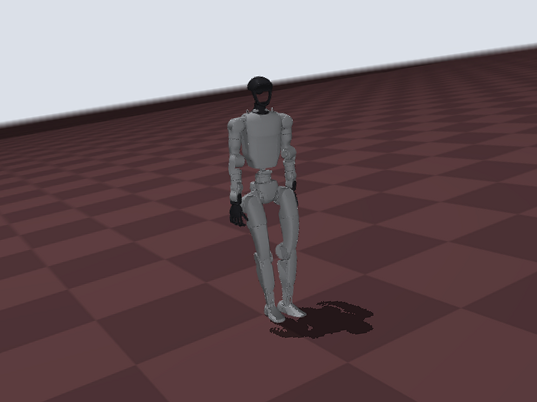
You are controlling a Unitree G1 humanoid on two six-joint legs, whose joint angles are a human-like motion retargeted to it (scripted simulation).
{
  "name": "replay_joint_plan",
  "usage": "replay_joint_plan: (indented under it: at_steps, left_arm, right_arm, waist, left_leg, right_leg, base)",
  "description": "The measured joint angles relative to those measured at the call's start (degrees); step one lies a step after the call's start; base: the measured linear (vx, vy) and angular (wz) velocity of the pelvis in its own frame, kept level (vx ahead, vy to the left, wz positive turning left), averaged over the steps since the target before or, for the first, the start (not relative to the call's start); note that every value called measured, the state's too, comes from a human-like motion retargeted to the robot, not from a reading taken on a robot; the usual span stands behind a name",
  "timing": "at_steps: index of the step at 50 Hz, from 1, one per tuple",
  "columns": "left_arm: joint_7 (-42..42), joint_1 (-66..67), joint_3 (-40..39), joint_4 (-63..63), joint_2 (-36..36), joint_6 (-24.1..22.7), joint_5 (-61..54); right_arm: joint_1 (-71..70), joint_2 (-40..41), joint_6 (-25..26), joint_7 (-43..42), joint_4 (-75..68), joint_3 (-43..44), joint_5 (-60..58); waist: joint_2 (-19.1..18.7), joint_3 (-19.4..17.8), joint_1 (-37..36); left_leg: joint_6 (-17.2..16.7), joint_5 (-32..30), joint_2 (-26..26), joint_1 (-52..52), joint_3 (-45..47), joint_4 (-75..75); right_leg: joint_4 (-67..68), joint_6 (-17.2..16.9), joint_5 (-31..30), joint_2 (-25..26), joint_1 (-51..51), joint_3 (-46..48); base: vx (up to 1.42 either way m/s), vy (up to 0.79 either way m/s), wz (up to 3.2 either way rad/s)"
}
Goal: In place motions
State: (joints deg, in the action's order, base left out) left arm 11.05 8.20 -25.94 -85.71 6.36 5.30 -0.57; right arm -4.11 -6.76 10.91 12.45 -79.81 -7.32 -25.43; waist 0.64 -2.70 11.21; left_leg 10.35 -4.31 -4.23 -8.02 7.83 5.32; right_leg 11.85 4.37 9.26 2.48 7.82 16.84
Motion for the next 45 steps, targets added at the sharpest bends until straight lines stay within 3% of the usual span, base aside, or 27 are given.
replay_joint_plan:
  at_steps: [4,8,15,21,34,45]
  left_arm:
    - [-0.3,-1.0,-1.6,-2.4,0.3,1.2,0.3]
    - [-0.9,-0.4,-0.7,-0.8,-0.2,0.5,0.5]
    - [-1.4,-5.3,1.9,-2.1,0.4,0.9,0.8]
    - [-0.2,-10.6,7.0,-4.5,1.2,2.0,4.5]
    - [0.3,-12.5,9.8,-4.3,0.6,1.8,5.5]
    - [2.4,-12.1,15.3,-1.8,-1.0,1.3,5.7]
  right_arm:
    - [0.2,1.8,-1.7,-0.4,-0.2,0.4,6.2]
    - [3.1,1.6,-1.9,1.8,-1.8,1.1,6.1]
    - [3.5,0.1,0.3,-1.0,-7.8,1.5,1.9]
    - [3.6,-0.4,1.6,-0.1,-8.4,4.4,2.8]
    - [2.7,2.1,-0.8,2.2,-1.3,2.7,3.0]
    - [3.8,0.3,-0.6,0.5,-2.3,5.4,-0.6]
  waist:
    - [0.7,-1.8,2.5]
    - [0.4,1.7,0.8]
    - [0.0,4.0,-11.3]
    - [-1.3,5.2,-1.2]
    - [-2.1,5.4,-1.5]
    - [-1.9,3.0,-1.2]
  left_leg:
    - [-0.7,0.2,0.8,4.1,3.3,-2.1]
    - [-1.1,0.4,0.8,4.7,5.9,-3.5]
    - [-2.2,1.9,1.7,7.5,19.0,-5.7]
    - [-1.0,0.8,-1.0,6.4,8.2,-5.5]
    - [-1.2,1.7,-0.3,6.7,11.2,-5.4]
    - [-0.7,1.5,0.1,6.2,11.5,-4.1]
  right_leg:
    - [-1.7,0.0,-0.5,1.0,-3.2,-1.4]
    - [-3.2,-0.3,-0.9,1.0,-3.5,-2.5]
    - [-7.3,-0.2,-2.0,3.3,-7.0,-13.7]
    - [-8.9,-0.5,-3.8,0.6,-5.8,-1.7]
    - [-8.8,-0.8,-4.8,1.4,-5.0,-5.2]
    - [-5.7,-2.5,-3.6,0.4,-3.9,-4.6]
  base:
    - [0.00,-0.01,-0.36]
    - [0.24,-0.03,-0.45]
    - [0.06,0.04,-1.38]
    - [0.05,0.03,1.51]
    - [-0.02,-0.01,-0.32]
    - [-0.05,0.00,-0.01]
